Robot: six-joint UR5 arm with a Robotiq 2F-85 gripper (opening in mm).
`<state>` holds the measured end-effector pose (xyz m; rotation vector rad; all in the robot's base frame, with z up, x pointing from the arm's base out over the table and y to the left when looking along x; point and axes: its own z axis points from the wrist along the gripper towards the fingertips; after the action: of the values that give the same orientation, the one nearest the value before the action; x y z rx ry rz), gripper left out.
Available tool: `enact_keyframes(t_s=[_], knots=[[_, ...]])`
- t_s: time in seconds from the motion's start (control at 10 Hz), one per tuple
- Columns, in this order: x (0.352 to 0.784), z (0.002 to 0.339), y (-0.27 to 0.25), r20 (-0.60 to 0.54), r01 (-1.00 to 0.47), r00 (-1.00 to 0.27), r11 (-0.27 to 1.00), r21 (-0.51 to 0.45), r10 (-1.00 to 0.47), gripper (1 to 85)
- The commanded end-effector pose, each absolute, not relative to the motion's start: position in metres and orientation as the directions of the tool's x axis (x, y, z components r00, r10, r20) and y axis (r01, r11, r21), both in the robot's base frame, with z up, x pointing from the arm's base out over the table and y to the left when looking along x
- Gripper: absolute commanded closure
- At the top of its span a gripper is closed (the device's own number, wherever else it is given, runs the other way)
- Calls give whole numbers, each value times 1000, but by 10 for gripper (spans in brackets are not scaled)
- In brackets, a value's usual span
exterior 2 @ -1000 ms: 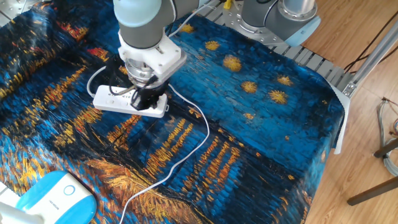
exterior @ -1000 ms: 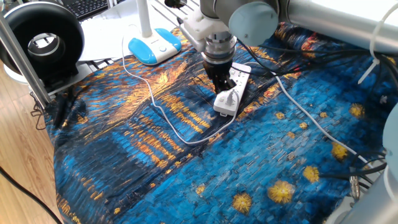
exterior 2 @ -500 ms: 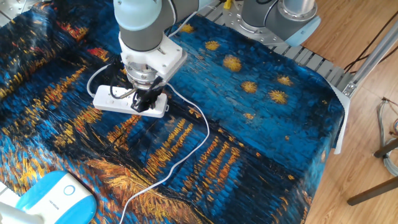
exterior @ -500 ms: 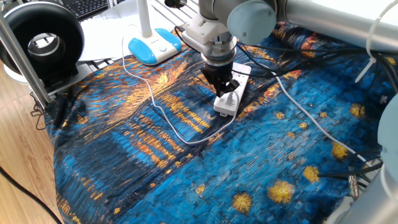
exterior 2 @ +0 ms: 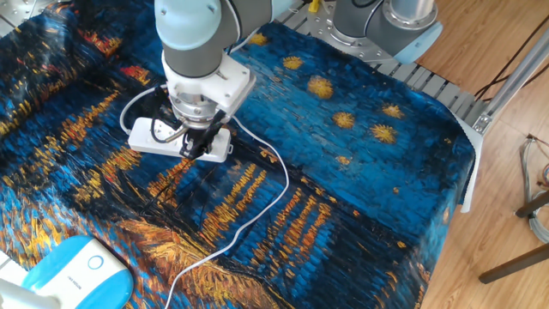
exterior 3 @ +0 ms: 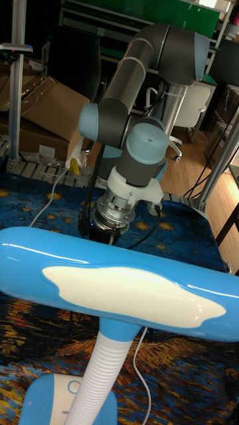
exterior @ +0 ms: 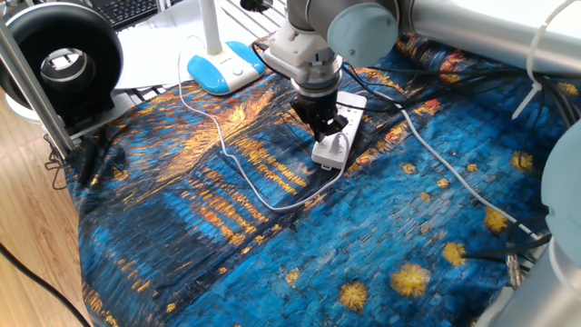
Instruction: Plug in the power cord of the desk lamp, turn on the socket, and light up the desk lamp
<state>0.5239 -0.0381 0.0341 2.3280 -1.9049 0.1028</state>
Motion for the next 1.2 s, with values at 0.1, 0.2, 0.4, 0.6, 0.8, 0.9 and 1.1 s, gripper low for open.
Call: enact_keyframes(t_s=[0.1,0.2,0.4,0.6,0.8,0.9,1.1], knots=[[513,34,-38,115,-965,251,-238,110,-961,843],[509,34,-39,114,-958,269,-255,129,-956,843],[511,32,-43,127,-949,303,-288,124,-944,843],[512,30,-36,102,-946,315,-304,114,-944,843],[512,28,-32,88,-943,324,-314,111,-942,843],[512,25,-32,92,-942,327,-316,114,-941,843],[510,9,-17,40,-948,308,-303,94,-951,843]])
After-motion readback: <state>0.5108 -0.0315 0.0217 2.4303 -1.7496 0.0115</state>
